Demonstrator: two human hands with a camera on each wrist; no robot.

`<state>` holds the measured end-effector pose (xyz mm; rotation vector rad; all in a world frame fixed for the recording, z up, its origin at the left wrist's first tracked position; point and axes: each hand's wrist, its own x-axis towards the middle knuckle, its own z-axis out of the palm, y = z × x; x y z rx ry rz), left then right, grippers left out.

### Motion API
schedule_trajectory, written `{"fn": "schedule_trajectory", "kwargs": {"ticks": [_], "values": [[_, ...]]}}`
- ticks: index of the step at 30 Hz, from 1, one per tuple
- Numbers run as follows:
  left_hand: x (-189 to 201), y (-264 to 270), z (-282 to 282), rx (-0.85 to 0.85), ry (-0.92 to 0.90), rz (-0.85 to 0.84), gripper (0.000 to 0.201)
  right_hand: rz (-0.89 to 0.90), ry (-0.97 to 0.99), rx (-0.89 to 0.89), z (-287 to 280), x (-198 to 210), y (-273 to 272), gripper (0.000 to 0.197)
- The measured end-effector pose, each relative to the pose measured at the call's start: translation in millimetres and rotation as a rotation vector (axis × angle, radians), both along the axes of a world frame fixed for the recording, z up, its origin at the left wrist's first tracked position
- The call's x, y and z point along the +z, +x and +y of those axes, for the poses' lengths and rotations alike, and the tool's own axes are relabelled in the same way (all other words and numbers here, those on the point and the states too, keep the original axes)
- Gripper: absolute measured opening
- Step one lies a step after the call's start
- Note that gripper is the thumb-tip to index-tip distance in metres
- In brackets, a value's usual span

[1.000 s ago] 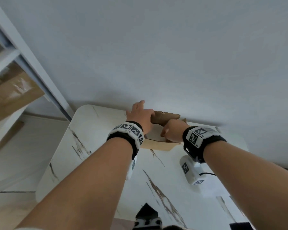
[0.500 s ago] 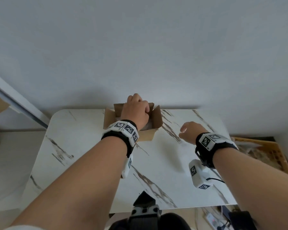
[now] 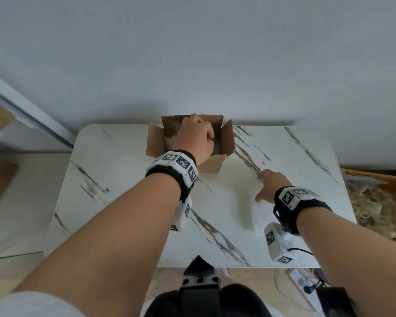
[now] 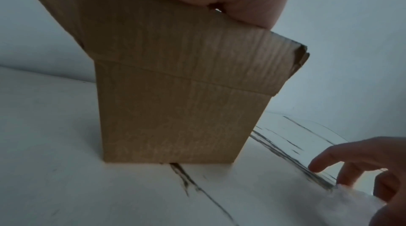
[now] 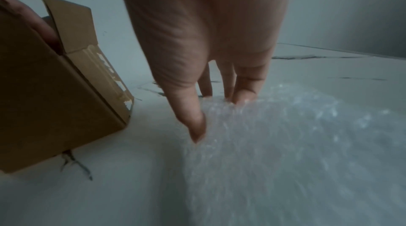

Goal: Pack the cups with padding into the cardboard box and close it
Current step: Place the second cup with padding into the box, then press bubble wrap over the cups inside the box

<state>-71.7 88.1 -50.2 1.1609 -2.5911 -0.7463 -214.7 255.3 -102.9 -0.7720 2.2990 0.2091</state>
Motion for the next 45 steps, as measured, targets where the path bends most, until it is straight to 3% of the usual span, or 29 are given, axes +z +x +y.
{"fn": "schedule_trajectory", "kwargs": {"ticks": [6,11,15,19,21,24,27,33,36,38,39,41,43,45], "values": [[-1,-2,-3,-0.008,0.022,-0.029,0.018,-0.017,-0.049,-0.059,-13,3,0,0.024],[13,-1,-6,-0.038,0.055,-0.091,0.021,-0.11,-0.158,-0.106,-31,30,-11,0.018],[43,-3,-13,-0.048,0.132,-0.083,0.018,-0.279,-0.435,-0.31,-47,74,-22,0.005],[82,-14,-16,-0.027,0.219,0.002,0.014,-0.391,-0.742,-0.42,-60,130,-23,0.01],[97,-19,-16,-0.012,0.376,0.07,0.024,-0.417,-0.864,-0.41,-69,153,-18,0.008],[114,-19,-15,0.029,0.726,0.105,0.056,-0.469,-0.967,-0.409,-85,175,-6,0.014],[118,-9,-20,-0.042,0.705,0.028,0.064,-0.499,-1.007,-0.386,-97,187,5,0.009],[112,20,-40,0.022,0.662,0.057,0.045,-0.621,-1.036,-0.322,-110,191,26,0.012],[104,33,-51,0.075,0.665,-0.055,0.071,-0.611,-1.007,-0.299,-115,184,30,0.022],[99,44,-55,0.13,0.775,-0.094,0.093,-0.648,-1.007,-0.338,-118,179,30,0.027],[97,49,-56,0.168,0.869,-0.047,0.095,-0.681,-1.003,-0.353,-118,176,29,0.028],[93,53,-58,0.26,0.984,0.152,0.081,-0.742,-0.969,-0.361,-120,170,27,0.03],[90,55,-63,0.299,0.916,0.287,0.07,-0.758,-0.894,-0.347,-119,165,29,0.031],[91,54,-65,0.276,0.846,0.332,0.073,-0.718,-0.818,-0.337,-118,158,30,0.024]]}}
